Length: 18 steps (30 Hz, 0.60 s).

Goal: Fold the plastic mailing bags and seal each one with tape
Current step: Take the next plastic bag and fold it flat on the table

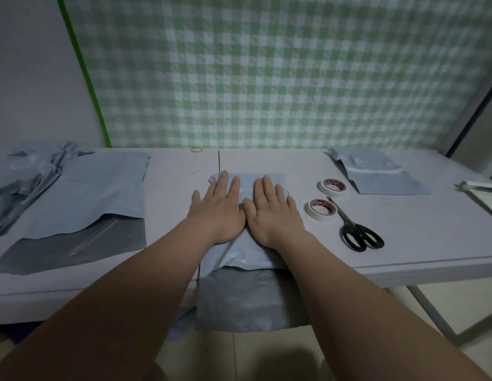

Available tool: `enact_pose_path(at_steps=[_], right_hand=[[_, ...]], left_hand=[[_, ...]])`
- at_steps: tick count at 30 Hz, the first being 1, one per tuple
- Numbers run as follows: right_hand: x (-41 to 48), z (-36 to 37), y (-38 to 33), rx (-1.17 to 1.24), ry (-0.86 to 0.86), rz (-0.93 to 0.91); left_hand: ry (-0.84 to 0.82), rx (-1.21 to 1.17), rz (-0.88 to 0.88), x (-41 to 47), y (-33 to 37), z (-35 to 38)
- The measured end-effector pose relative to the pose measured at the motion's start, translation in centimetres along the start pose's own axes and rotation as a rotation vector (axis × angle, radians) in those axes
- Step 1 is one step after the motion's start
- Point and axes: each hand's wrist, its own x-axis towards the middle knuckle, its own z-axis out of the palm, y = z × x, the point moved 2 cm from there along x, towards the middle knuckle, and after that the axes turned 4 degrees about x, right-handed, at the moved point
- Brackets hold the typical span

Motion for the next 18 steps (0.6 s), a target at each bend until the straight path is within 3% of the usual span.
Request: enact_pose_path(at_steps=[7,10,13,16,18], right_hand=[[-0.9,0.0,0.2,-0.041,-0.02,0.097],[-1.4,-0.1,0.1,-0.06,0.065,0.03],[-1.8,-0.4,-0.6,-0.073,0.124,-0.162],[-1.6,-0.1,-0.3,0.0,0.061,-0.192],[-1.5,0.1,0.0,-0.011,0.021,-0.176]], left_hand=[[0.002,0.038,-0.076,-0.9,0.3,0.0],[0.139,0.162,-0.086,-1.5,0.9,-0.2],[0.309,0.153,0.179,-1.8,1.7,-0.4],[0.204,-0.092,0.35,-1.9,1.5,-0.4],[0.16,-0.089,0.351,-2.1,1.2,-0.4]])
